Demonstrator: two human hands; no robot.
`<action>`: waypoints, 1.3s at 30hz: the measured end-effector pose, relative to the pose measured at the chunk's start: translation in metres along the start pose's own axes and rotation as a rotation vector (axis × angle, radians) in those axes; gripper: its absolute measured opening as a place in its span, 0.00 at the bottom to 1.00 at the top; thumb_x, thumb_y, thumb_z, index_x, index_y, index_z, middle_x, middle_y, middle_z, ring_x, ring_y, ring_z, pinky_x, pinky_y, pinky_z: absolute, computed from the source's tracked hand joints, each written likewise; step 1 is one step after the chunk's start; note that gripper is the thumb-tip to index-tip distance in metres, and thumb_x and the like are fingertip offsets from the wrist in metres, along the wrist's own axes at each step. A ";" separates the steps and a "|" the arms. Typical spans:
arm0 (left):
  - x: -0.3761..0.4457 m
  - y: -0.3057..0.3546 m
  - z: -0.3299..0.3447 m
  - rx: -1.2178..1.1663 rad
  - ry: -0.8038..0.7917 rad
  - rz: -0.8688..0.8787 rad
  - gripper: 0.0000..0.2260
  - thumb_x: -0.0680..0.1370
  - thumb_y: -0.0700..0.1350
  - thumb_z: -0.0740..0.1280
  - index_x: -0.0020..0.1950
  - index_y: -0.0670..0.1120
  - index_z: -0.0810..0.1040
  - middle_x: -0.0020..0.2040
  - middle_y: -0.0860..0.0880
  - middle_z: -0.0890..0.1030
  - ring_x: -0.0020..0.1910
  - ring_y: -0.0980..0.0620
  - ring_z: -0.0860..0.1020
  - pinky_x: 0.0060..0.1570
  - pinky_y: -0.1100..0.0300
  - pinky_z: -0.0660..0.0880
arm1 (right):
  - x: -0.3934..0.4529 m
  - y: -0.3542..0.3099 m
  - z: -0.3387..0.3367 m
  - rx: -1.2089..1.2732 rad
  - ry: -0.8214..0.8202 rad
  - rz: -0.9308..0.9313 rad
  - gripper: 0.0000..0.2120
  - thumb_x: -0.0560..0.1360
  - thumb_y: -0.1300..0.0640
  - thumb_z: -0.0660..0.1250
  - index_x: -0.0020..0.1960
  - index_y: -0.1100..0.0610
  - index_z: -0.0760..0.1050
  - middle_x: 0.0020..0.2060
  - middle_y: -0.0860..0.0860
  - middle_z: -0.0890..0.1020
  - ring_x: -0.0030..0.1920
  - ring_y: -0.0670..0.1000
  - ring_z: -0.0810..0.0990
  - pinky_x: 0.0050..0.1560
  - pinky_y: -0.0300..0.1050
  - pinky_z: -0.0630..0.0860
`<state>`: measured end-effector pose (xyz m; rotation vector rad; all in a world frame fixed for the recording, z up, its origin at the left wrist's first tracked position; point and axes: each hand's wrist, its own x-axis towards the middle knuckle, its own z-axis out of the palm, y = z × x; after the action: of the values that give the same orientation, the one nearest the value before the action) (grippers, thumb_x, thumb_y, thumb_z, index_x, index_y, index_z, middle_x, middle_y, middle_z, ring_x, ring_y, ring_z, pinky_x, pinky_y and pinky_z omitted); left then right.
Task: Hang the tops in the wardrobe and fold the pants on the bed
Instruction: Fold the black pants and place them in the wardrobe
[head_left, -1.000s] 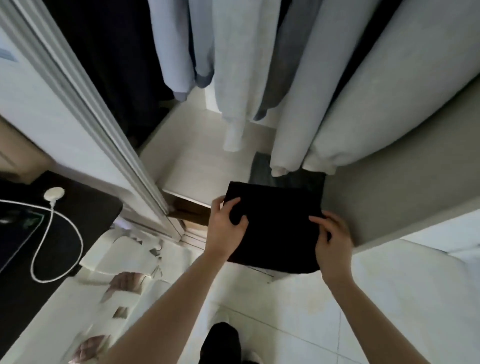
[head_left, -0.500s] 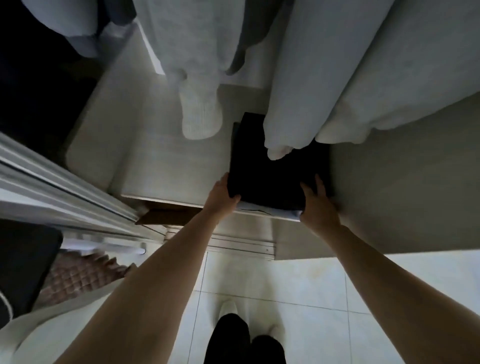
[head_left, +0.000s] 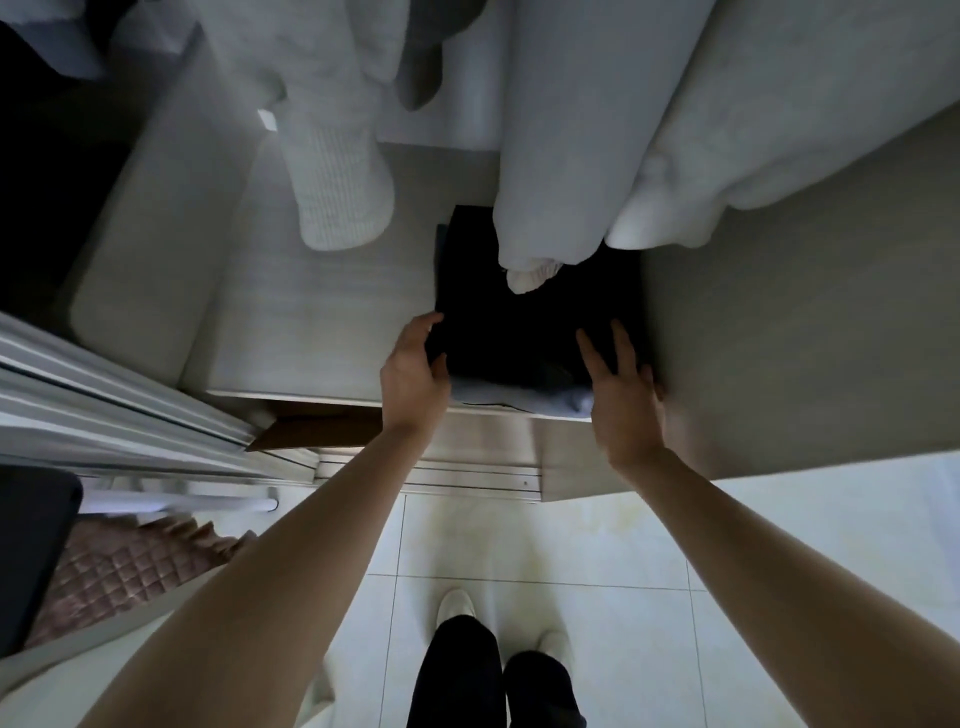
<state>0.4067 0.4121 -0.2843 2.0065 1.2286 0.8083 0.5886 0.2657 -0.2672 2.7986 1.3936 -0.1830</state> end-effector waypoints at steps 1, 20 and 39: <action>-0.008 -0.004 0.001 0.009 -0.049 -0.001 0.23 0.73 0.30 0.67 0.66 0.45 0.74 0.56 0.46 0.81 0.53 0.46 0.80 0.56 0.59 0.76 | -0.004 0.004 0.004 -0.035 -0.028 -0.031 0.39 0.73 0.65 0.63 0.77 0.42 0.53 0.78 0.54 0.50 0.58 0.62 0.73 0.58 0.55 0.71; -0.056 0.011 -0.040 0.152 -0.462 -0.285 0.27 0.75 0.33 0.62 0.74 0.45 0.67 0.73 0.45 0.68 0.68 0.46 0.72 0.63 0.66 0.65 | -0.032 0.001 -0.037 0.011 -0.285 -0.168 0.32 0.77 0.58 0.59 0.78 0.56 0.50 0.78 0.53 0.50 0.75 0.59 0.55 0.73 0.50 0.61; -0.286 0.155 -0.100 -0.169 0.347 -0.710 0.12 0.80 0.41 0.62 0.56 0.57 0.77 0.45 0.60 0.83 0.45 0.61 0.80 0.38 0.67 0.76 | -0.193 -0.006 -0.105 0.362 -0.291 -0.783 0.20 0.82 0.50 0.54 0.70 0.57 0.68 0.61 0.53 0.78 0.63 0.52 0.74 0.62 0.45 0.72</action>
<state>0.3026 0.1161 -0.1520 1.1779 1.8406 0.8645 0.4789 0.1230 -0.1416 2.1223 2.4605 -0.8730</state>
